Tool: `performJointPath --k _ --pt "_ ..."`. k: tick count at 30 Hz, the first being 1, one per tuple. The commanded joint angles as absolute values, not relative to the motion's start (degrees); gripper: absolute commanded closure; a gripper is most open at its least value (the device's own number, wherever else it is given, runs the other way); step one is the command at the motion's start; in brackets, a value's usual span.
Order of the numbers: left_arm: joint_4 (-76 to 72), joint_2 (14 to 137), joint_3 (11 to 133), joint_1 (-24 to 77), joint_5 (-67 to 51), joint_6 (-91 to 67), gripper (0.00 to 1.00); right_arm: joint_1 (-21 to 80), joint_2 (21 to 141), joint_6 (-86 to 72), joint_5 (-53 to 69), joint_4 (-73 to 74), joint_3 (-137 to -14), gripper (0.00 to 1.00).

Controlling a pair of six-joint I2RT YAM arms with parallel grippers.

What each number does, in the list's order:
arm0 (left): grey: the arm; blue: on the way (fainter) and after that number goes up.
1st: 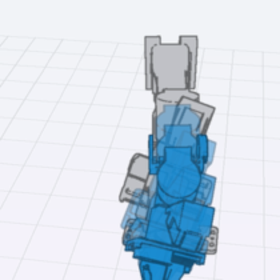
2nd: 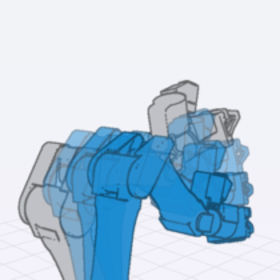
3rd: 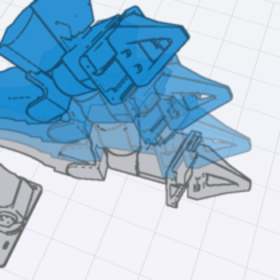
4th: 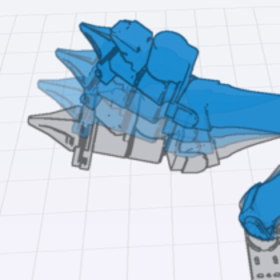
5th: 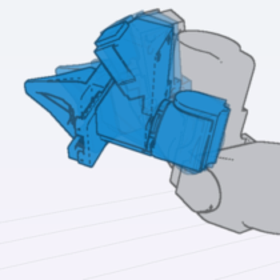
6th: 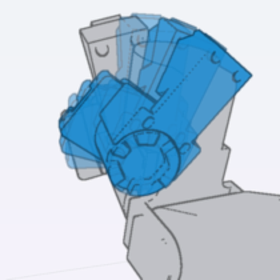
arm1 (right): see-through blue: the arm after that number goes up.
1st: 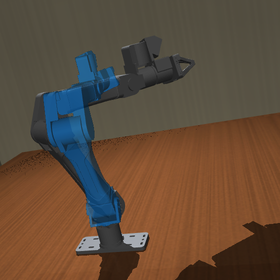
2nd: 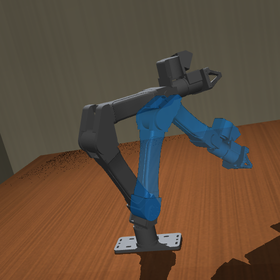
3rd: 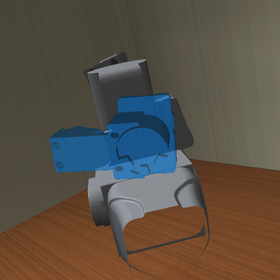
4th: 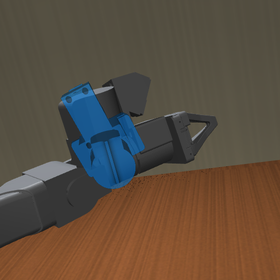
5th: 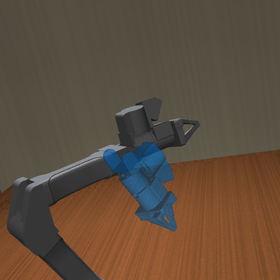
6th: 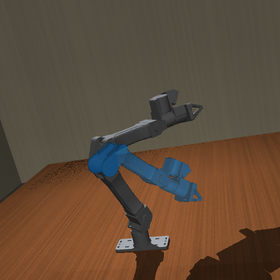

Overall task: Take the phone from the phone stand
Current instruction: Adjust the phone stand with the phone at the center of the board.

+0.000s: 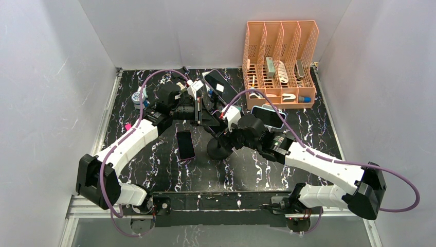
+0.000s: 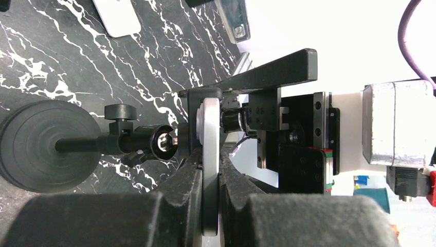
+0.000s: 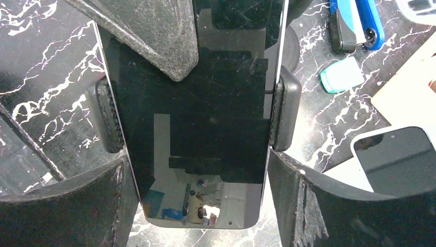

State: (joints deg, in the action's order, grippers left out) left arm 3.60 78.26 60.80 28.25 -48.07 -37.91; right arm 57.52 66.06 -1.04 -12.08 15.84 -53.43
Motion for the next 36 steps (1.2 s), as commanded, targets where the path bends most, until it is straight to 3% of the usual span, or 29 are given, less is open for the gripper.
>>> performJointPath --k 1,4,7,9,16,22,24,29,36 --pt "7.8 78.83 61.68 28.13 -48.82 -37.23 1.0 57.63 65.25 -0.09 -12.16 12.35 -53.09 0.13" --pt "7.92 78.46 61.68 28.13 -48.64 -37.25 0.98 57.7 64.86 -0.09 -11.53 12.34 -53.25 0.25" --pt "7.87 77.55 61.61 28.13 -48.09 -37.2 0.74 57.68 64.27 -0.22 -10.48 13.35 -54.19 0.35" --pt "7.47 76.39 61.54 28.13 -46.95 -37.39 0.63 57.7 63.82 -0.78 -10.03 14.43 -54.94 0.4" --pt "3.34 70.08 58.88 28.13 -38.67 -39.78 0.43 57.74 62.41 -3.33 -9.23 17.77 -56.8 0.42" --pt "-7.13 61.51 50.42 28.21 -29.64 -44.29 0.33 57.74 62.69 -6.43 -10.58 19.97 -58.61 0.42" --pt "-11.13 57.56 45.76 28.28 -26.06 -45.8 0.23 57.74 62.96 -7.64 -11.12 20.37 -59.27 0.42" --pt "-20.37 49.39 36.79 29.22 -19.21 -49.24 0.21 57.74 63.44 -10.61 -11.8 20.01 -59.66 0.41" --pt "-17.38 49.15 35.36 38.46 -10.55 -45.89 0.21 57.72 63.7 -12.28 -12.74 19.04 -58.65 0.41"
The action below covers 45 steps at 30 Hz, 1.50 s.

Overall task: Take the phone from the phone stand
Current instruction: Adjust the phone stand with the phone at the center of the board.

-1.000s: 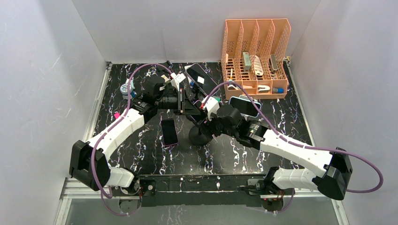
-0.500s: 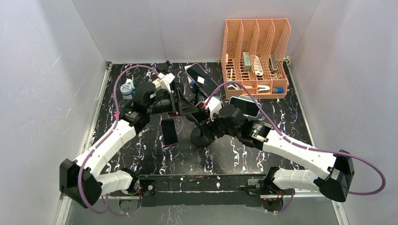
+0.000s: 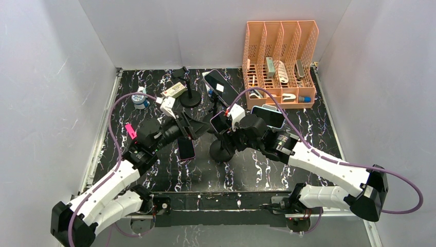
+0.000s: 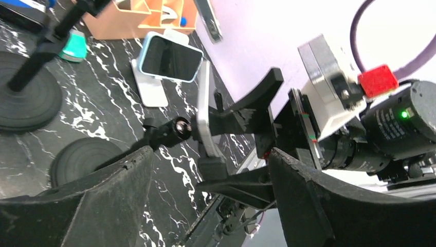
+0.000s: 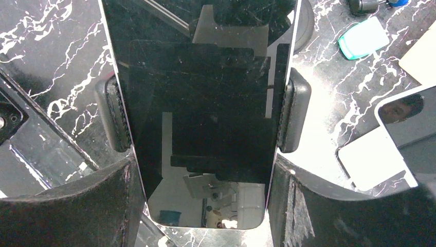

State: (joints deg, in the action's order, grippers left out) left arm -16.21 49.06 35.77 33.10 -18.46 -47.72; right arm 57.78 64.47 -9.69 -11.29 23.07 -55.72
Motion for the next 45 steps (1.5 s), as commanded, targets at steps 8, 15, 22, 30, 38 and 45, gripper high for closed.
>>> performJointPath --k 8,15,22,30,38,45 --pt "-17.04 53.43 36.85 45.72 -2.98 -46.91 0.25 57.74 63.57 -12.49 -13.23 18.93 -58.11 0.41" --pt "-17.48 57.4 37.22 47.09 -3.08 -50.35 0.34 57.74 62.91 -12.66 -13.32 18.75 -57.57 0.41" --pt "-20.3 58.18 35.85 47.72 -4.15 -53.12 0.43 57.74 62.49 -12.49 -13.37 18.56 -56.96 0.41" --pt "-22.59 60.46 35.73 47.75 -6.78 -54.66 0.6 57.74 62.31 -12.44 -13.64 18.38 -56.61 0.41" --pt "-22.85 60.38 35.54 47.89 -6.9 -53.88 0.88 57.74 61.37 -12.29 -13.04 18.2 -55.62 0.31" --pt "-22.34 60.14 34.49 47.88 -6.43 -54.69 1.0 57.74 58.18 -11.21 -10.09 16.66 -53.2 0.01"
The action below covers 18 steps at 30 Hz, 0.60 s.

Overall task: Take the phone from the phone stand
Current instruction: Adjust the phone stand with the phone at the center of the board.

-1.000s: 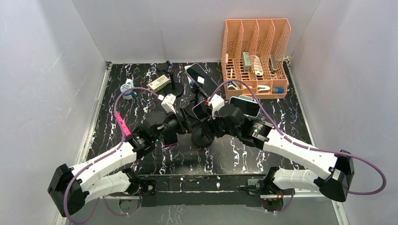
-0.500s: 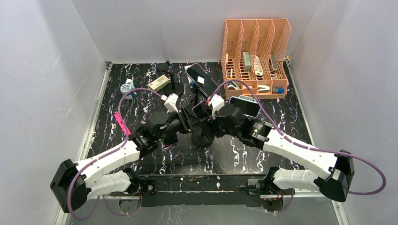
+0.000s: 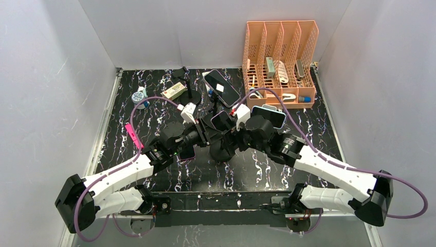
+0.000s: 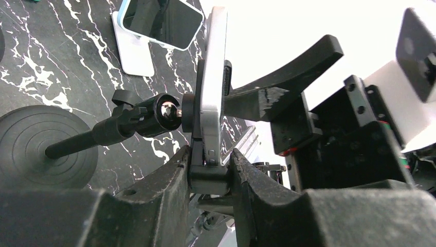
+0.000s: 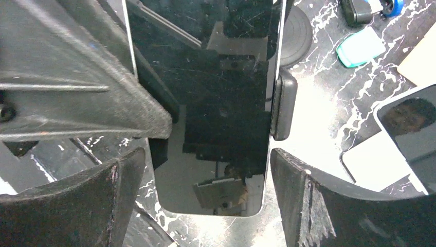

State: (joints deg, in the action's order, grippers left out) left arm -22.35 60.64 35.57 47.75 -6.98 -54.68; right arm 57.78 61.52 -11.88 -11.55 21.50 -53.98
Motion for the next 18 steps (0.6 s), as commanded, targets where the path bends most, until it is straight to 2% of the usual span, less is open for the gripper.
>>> performJointPath --k 1,8,18 --pt "-22.29 60.12 34.38 47.92 -6.33 -54.93 1.0 57.74 57.61 -10.79 -9.71 16.29 -52.79 0.01" --pt "-21.83 60.03 34.32 47.83 -6.21 -55.93 1.0 57.74 53.13 -7.46 -8.07 10.41 -47.57 0.01" --pt "-20.58 60.12 34.72 47.88 -6.93 -56.45 1.0 57.74 52.84 -5.7 -9.71 5.06 -44.14 0.01"
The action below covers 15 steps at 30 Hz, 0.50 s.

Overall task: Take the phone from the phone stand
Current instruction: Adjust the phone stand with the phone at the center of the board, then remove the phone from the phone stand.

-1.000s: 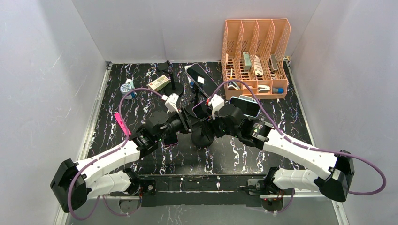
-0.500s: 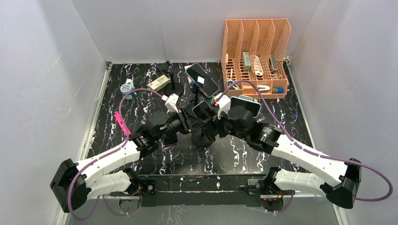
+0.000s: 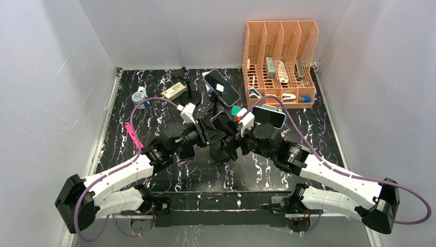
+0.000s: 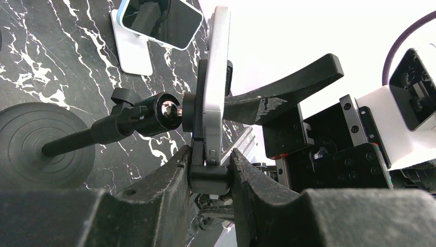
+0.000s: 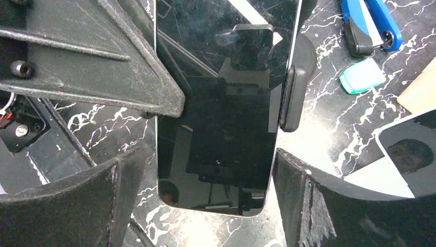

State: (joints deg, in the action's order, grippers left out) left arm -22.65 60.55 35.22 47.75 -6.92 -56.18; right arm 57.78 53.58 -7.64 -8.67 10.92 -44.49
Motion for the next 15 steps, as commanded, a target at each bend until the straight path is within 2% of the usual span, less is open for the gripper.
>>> performJointPath --k 1,8,15 --pt "-20.52 60.0 34.72 47.86 -6.88 -56.48 1.0 57.74 53.33 -5.46 -9.97 5.25 -44.43 0.01" --pt "-20.66 59.9 34.54 47.82 -6.85 -56.56 1.0 57.74 55.61 -4.94 -11.66 4.67 -45.73 0.01" --pt "-20.62 60.2 34.62 47.84 -7.41 -56.84 1.0 57.74 57.08 -4.58 -11.84 4.24 -45.45 0.06"
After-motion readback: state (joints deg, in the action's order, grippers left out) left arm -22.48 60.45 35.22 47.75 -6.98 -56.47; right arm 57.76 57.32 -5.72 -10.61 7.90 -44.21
